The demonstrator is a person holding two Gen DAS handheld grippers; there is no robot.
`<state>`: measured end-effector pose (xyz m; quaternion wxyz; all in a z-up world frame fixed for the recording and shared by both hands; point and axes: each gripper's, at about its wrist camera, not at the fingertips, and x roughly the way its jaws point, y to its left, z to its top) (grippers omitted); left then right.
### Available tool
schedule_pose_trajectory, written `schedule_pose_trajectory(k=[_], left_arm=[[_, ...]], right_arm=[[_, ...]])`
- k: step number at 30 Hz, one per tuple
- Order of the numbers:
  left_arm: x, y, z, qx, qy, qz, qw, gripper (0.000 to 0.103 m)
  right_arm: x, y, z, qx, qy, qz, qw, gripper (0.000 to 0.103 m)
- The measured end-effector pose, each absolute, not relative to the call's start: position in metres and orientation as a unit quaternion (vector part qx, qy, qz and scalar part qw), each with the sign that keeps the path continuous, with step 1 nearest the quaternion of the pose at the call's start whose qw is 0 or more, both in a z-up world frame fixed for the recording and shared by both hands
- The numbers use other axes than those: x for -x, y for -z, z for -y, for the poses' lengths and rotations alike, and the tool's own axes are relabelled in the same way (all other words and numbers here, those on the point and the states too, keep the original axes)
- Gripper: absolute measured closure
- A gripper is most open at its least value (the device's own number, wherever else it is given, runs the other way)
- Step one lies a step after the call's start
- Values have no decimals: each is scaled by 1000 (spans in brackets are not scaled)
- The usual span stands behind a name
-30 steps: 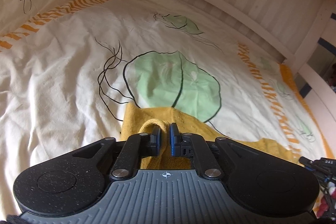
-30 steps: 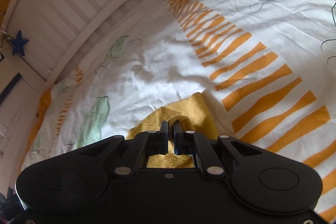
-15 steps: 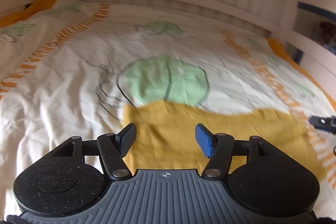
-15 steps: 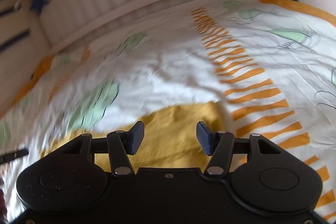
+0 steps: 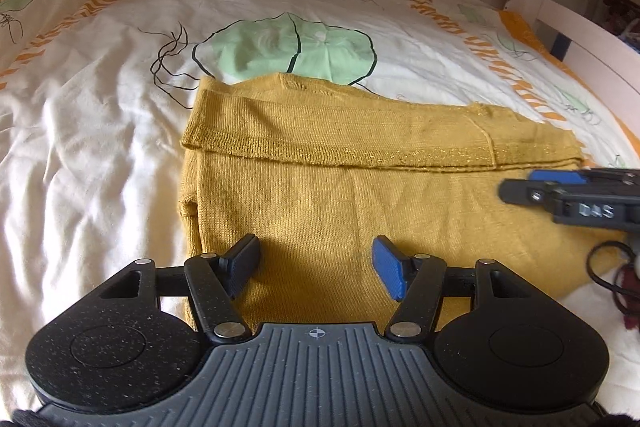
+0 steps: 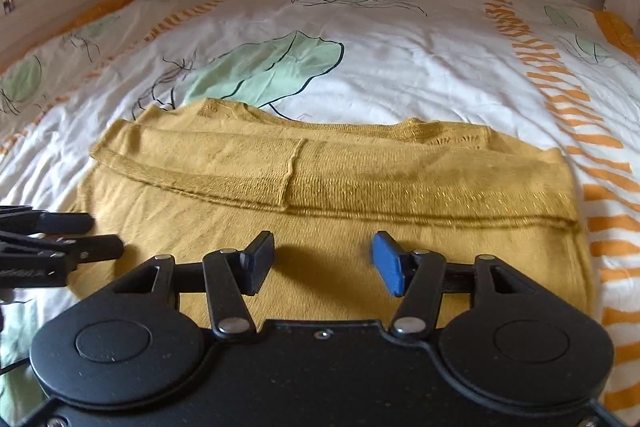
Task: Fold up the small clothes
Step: 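Open both grippers and release the folded hem onto the sweater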
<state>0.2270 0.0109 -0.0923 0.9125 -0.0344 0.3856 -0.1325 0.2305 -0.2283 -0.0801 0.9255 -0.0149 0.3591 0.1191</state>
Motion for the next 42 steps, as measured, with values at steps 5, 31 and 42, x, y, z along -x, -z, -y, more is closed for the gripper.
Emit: schedule_pose_trajectory(k=[5, 31, 42], left_arm=[[-226, 92, -11, 39, 133, -386, 912, 42], [-300, 79, -17, -31, 136, -410, 902, 42], [-368, 80, -46, 60, 68, -410, 907, 42]], right_arm=[[-286, 72, 232, 18, -86, -360, 929, 41], [-268, 79, 296, 6, -64, -367, 928, 38], [-333, 83, 320, -61, -20, -388, 920, 35]])
